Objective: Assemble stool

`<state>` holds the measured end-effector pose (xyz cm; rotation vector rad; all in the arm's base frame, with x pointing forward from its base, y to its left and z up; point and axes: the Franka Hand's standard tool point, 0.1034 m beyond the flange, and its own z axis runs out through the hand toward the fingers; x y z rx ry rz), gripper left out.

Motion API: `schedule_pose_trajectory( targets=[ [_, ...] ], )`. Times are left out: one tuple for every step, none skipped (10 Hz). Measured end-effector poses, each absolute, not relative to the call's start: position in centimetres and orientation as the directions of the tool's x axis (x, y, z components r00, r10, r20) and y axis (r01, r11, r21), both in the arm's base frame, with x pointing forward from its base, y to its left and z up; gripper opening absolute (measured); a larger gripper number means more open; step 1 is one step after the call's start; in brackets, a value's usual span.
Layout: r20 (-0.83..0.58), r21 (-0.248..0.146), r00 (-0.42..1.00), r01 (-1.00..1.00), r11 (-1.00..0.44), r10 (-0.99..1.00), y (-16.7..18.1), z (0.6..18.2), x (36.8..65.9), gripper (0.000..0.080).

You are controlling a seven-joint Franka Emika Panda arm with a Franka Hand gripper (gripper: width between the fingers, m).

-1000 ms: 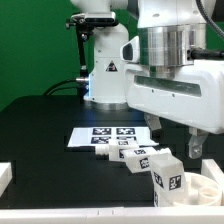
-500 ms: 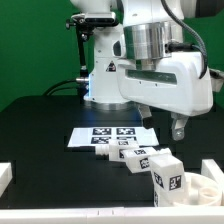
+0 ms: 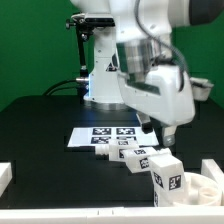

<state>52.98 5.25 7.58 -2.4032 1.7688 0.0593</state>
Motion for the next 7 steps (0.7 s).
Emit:
schedule_pose_trajectory(
  targets=[
    [-0.125, -0.084, 0.270, -0.962, -0.261, -0.955, 5.2, 5.9, 50.8, 0.0649],
    [-0.124, -0.068, 0.274, -0.961, -0.267, -0.954, 5.7, 5.2, 50.1, 0.0649],
    [-0.124, -0.073, 0.278, -0.960, -0.271, -0.953, 5.7, 5.4, 50.3, 0.0649],
    [-0.124, -0.072, 0.277, -0.960, -0.270, -0.953, 5.6, 5.3, 50.3, 0.0649],
    [-0.133, -0.068, 0.253, -0.967, -0.246, -0.958, 5.5, 5.0, 49.9, 0.0649],
    [-0.152, -0.055, 0.201, -0.979, -0.195, -0.968, 5.2, 4.5, 49.0, 0.0649],
    [-0.156, -0.048, 0.167, -0.986, -0.161, -0.974, 4.9, 3.8, 48.2, 0.0649]
  ],
)
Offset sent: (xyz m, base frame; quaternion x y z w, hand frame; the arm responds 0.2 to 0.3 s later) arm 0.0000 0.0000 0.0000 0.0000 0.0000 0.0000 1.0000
